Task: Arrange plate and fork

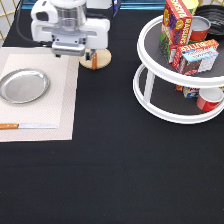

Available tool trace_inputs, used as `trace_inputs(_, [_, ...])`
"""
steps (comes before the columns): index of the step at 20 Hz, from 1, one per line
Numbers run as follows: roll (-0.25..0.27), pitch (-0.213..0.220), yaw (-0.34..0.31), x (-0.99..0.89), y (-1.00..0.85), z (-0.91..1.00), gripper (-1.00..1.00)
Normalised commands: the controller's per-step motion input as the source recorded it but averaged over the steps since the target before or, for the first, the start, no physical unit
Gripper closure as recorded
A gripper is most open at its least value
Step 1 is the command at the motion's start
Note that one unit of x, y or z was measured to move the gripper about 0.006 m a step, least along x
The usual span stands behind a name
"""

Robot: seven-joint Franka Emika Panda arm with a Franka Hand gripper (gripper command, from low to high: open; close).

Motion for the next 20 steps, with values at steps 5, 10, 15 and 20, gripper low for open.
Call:
trace_inputs(5, [-0.045,-0.008,-0.004,-0.98,0.34,-0.06,-1.00])
trace_inputs(10, [0.012,-0.036,0.000,-1.00,0.02,-0.17,-1.00])
trace_inputs(15, [0.045,-0.018,0.000,-0.93,-0.01,-0.17,-1.00])
trace_inputs(20, [0.041,-0.007,0.000,-0.65,0.07,-0.15,-1.00])
